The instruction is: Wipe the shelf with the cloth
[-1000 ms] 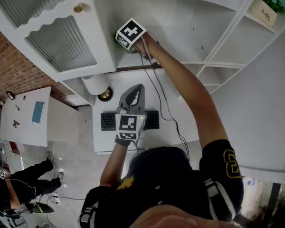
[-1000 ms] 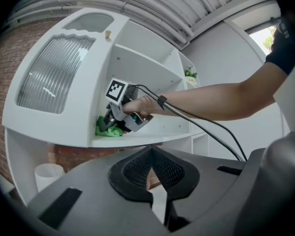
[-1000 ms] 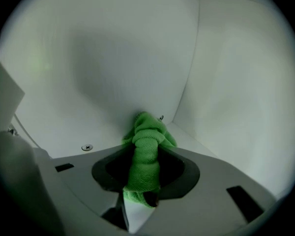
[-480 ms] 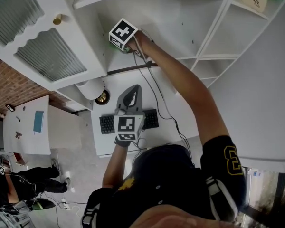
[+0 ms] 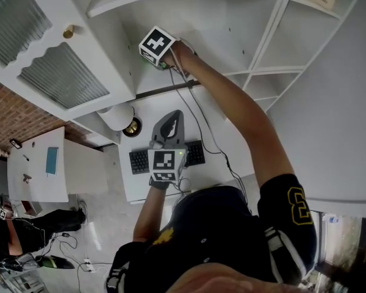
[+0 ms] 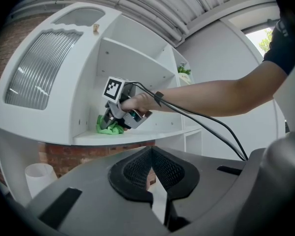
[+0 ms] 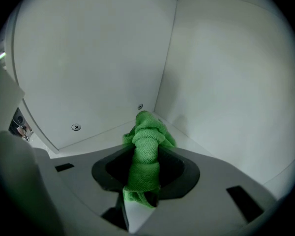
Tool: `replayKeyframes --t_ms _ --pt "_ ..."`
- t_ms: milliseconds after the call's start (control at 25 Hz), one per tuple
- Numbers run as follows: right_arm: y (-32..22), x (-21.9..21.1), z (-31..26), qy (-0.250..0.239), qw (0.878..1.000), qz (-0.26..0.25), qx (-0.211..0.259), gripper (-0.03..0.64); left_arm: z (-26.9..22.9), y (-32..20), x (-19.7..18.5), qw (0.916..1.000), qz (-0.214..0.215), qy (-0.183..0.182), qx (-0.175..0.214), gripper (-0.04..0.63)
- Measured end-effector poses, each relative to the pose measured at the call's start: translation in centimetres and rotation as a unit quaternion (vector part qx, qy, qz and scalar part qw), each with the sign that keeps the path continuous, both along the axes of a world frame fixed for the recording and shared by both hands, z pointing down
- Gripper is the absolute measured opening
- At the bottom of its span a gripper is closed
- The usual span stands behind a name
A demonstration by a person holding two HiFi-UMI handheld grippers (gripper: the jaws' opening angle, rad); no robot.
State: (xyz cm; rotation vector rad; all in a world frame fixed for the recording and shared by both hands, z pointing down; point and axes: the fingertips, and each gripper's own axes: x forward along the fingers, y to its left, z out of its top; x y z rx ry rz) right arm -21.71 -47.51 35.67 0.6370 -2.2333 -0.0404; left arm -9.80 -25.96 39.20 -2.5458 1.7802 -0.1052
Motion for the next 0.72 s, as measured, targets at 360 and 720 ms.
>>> replayKeyframes --t_ms 360,720 --pt "-0.7 2.2 -0.1 -0.005 1.0 0.027 -0.001 0.126 0.1 0.1 0.5 1.0 0.008 0.0 0.0 0.018" --pt "-1.6 4.7 -0.1 -0.008 0.999 0.052 0.001 0.126 0.1 0.2 1.7 0.9997 0.026 -0.003 0.0 0.018"
